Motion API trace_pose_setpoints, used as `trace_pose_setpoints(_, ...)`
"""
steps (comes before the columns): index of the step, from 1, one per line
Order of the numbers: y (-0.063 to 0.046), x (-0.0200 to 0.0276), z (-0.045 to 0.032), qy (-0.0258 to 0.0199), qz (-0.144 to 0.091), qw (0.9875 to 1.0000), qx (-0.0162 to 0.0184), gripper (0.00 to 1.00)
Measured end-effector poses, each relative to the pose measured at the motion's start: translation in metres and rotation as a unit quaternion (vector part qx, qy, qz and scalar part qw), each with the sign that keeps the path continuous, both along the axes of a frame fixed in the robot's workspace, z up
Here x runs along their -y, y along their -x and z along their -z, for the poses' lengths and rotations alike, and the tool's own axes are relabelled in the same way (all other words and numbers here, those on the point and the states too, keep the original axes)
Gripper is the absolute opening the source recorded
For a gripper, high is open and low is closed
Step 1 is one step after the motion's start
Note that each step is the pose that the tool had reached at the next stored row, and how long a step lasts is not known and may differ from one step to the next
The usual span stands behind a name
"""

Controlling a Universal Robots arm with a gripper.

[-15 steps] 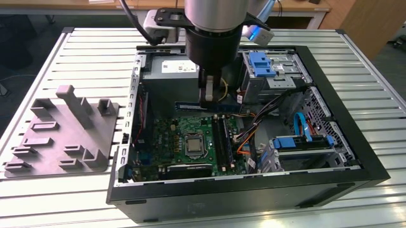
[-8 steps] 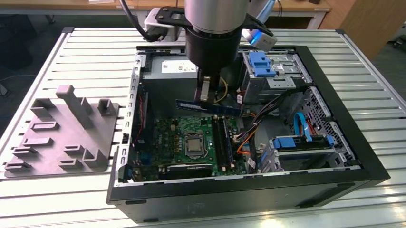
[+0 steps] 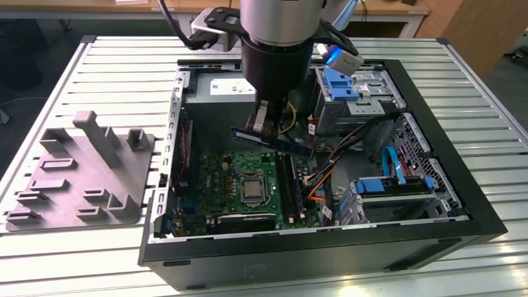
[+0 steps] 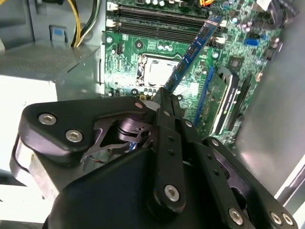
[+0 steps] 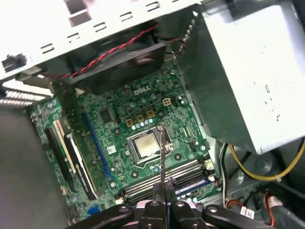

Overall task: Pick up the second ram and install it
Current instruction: 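Insert the second ram into the second slot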

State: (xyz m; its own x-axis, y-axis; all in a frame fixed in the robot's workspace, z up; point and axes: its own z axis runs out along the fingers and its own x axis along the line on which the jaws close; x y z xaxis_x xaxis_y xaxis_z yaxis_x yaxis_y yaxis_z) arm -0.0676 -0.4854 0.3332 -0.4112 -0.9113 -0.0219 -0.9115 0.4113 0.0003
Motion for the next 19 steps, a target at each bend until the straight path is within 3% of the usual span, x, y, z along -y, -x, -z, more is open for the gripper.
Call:
trace_pose_setpoints(5, 0.0000, 0.0000, 0.0015, 0.0000, 0.046, 0.9990, 0.0000, 0.12)
trace_pose_setpoints(10, 0.0000, 0.0000, 0.0030, 0.0000, 0.091, 0.9959, 0.0000, 0.12)
trace_pose_setpoints(15, 0.0000, 0.0000, 0.0046, 0.0000, 0.136, 0.9907, 0.0000, 0.12)
trace_pose_setpoints(19, 0.0000, 0.0000, 0.0058, 0.0000, 0.172, 0.9851, 0.0000, 0.12)
